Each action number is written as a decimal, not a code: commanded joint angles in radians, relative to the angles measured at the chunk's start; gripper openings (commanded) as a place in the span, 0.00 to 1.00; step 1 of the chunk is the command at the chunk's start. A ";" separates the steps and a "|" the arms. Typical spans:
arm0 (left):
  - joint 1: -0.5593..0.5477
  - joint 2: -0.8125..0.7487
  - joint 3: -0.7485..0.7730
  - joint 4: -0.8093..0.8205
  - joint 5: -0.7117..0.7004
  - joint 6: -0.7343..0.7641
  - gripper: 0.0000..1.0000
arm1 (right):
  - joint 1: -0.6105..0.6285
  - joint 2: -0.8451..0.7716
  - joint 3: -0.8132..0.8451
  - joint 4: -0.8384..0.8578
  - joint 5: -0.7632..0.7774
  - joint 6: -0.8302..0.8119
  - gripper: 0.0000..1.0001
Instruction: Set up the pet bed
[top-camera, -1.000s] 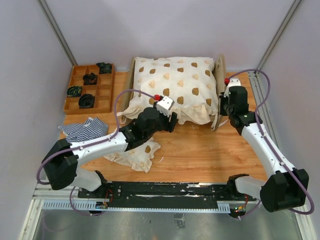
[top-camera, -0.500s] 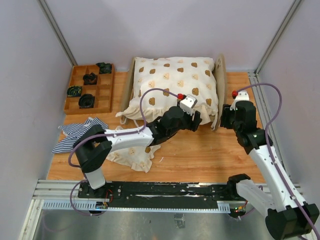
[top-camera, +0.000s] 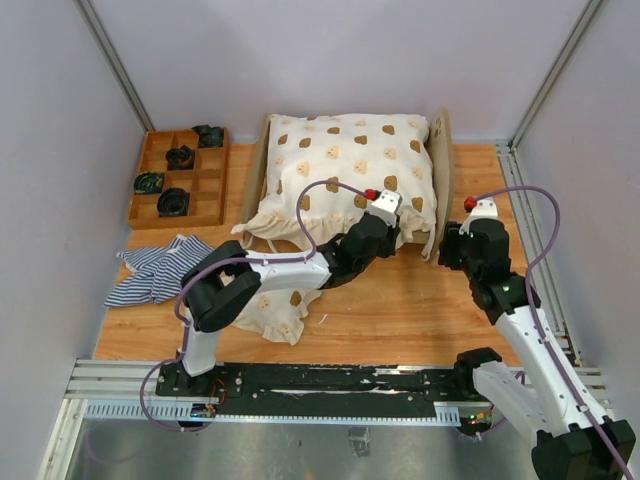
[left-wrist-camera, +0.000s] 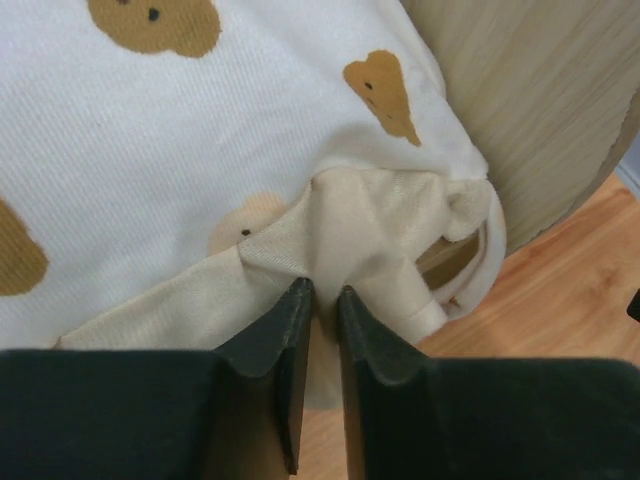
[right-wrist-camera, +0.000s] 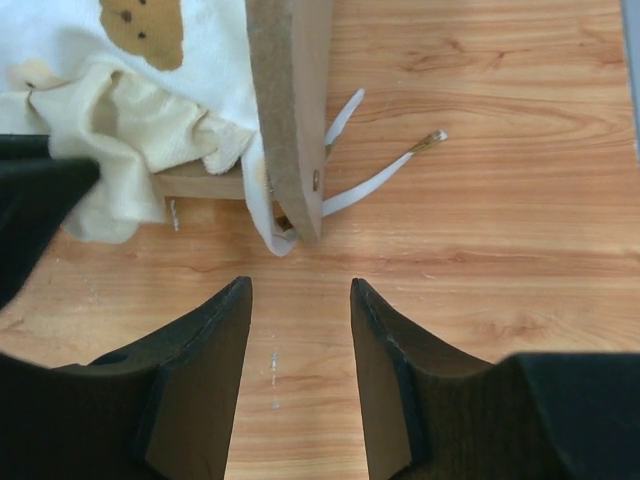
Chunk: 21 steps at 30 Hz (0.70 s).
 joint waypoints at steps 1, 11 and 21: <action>-0.010 -0.031 -0.006 0.028 -0.085 0.024 0.08 | 0.008 -0.003 -0.046 0.085 -0.087 -0.012 0.45; 0.077 -0.160 -0.058 0.050 0.060 -0.137 0.00 | 0.009 0.030 -0.129 0.250 -0.217 -0.093 0.42; 0.167 -0.217 -0.096 0.111 0.144 -0.200 0.00 | 0.043 0.118 -0.217 0.436 -0.199 -0.105 0.39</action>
